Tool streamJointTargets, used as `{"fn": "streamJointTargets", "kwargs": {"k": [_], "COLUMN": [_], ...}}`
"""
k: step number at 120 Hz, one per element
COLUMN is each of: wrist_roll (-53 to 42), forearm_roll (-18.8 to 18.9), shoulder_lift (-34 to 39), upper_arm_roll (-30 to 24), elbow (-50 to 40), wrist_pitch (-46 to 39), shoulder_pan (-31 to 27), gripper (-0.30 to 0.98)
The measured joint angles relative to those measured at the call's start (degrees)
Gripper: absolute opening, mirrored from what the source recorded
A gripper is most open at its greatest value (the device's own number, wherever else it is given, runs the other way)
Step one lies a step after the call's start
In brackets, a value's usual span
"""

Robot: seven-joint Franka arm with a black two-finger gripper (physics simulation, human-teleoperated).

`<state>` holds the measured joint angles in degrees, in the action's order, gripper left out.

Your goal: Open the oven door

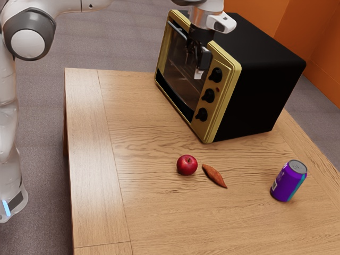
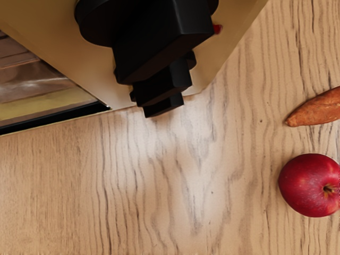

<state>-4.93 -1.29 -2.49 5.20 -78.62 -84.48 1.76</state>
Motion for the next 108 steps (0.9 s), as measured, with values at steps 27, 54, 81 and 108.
{"fn": "streamJointTargets", "kwargs": {"k": [27, 54, 81, 108], "wrist_roll": [2.51, 4.16, 4.92, 0.11], "forearm_roll": [-0.15, -0.42, -0.36, -0.21], "shoulder_lift": [0.0, 0.0, 0.17, 10.52], "upper_arm_roll": [0.34, 0.43, 0.29, -29.5], "elbow": [0.02, 0.02, 1.08, 10.43], "wrist_pitch": [0.57, 0.76, 0.86, 3.3], "shoulder_pan": [0.45, -0.17, -0.24, -34.82], "gripper": [0.69, 0.69, 0.69, 0.68]}}
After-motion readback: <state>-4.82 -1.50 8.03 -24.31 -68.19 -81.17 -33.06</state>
